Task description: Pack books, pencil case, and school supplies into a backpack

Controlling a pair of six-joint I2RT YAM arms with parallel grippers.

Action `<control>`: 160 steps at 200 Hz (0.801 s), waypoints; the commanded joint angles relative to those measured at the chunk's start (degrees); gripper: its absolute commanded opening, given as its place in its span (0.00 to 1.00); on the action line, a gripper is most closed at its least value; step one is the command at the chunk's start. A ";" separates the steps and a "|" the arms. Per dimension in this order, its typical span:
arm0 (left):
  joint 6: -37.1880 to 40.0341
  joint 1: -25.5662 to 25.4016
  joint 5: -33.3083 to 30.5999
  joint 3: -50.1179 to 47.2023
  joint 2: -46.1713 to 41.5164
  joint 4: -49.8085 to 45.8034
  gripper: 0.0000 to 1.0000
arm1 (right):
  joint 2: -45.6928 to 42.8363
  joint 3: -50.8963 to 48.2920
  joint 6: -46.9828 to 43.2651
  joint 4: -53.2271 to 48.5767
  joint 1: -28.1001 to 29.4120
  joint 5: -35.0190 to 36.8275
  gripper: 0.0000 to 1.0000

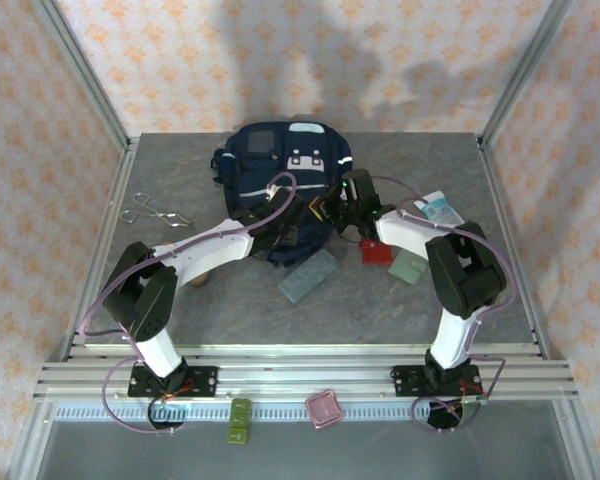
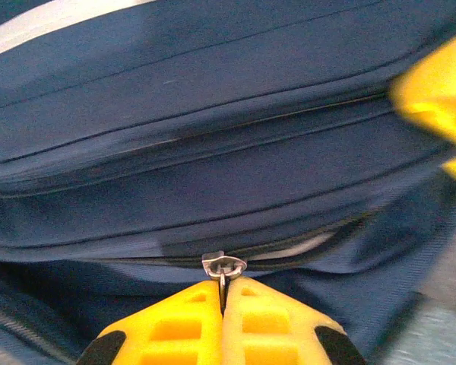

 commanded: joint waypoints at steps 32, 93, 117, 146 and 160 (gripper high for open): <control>-0.57 10.88 -7.11 -7.47 -5.84 -0.62 0.00 | -4.99 -2.80 -3.15 1.33 -4.38 2.31 0.00; 1.53 6.23 0.39 -4.37 -9.93 -0.24 0.00 | -0.12 6.72 -7.28 -5.17 -6.86 2.67 0.00; 1.49 3.82 4.02 -2.07 -10.54 0.83 0.00 | 1.55 11.48 -7.89 -8.79 -7.85 3.78 0.15; -0.22 1.90 7.00 0.63 -8.42 2.77 0.00 | 1.58 12.69 -7.12 -11.17 -6.96 0.39 0.38; -0.85 1.28 7.57 1.41 -7.15 4.03 0.00 | -1.19 9.76 -5.91 -9.29 -5.51 -0.41 0.42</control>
